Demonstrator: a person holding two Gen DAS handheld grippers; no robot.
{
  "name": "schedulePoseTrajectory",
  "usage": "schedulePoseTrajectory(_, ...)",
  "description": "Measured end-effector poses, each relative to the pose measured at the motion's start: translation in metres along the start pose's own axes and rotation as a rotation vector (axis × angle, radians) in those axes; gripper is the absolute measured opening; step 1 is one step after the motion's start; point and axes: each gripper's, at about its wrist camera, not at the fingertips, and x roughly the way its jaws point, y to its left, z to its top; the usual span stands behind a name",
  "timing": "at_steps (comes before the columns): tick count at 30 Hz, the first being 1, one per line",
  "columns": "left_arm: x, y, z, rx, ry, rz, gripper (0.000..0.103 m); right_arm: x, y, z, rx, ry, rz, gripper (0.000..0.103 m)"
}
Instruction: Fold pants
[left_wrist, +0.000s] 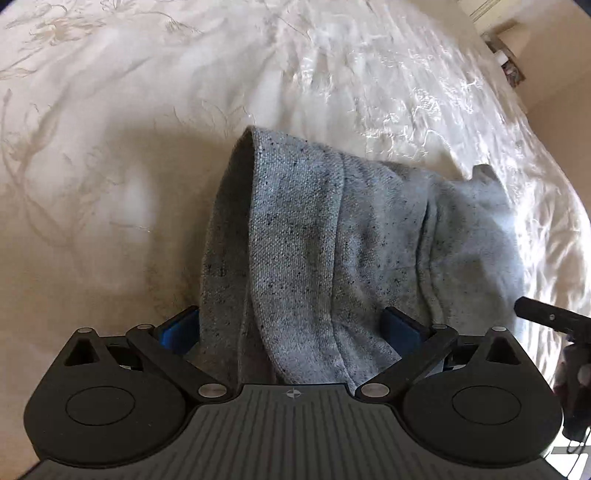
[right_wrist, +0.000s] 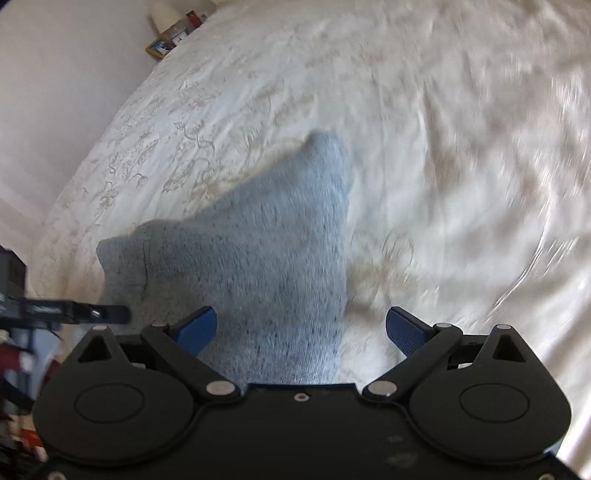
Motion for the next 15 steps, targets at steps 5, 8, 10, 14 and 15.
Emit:
schedulePoseTrajectory(5,0.005,0.001,0.001,-0.013,-0.017,-0.012,0.103,0.036,-0.004,-0.004,0.021,0.056,0.095,0.103)
schedulePoseTrajectory(8,0.009,-0.002,0.009,-0.002,-0.021,-0.022,0.103,0.048,-0.001,0.003,0.01,0.069,0.138,0.103)
schedulePoseTrajectory(10,0.01,-0.001,0.017,-0.005,-0.023,-0.025,0.103,0.05,0.002,0.006,0.008,0.075,0.16,0.103)
schedulePoseTrajectory(14,0.017,-0.009,0.028,0.013,0.004,-0.006,0.103,0.051,0.002,0.01,0.006,0.072,0.181,0.103)
schedulePoseTrajectory(15,0.017,-0.009,0.029,0.001,0.012,-0.018,0.102,0.049,0.001,0.01,0.011,0.068,0.185,0.103)
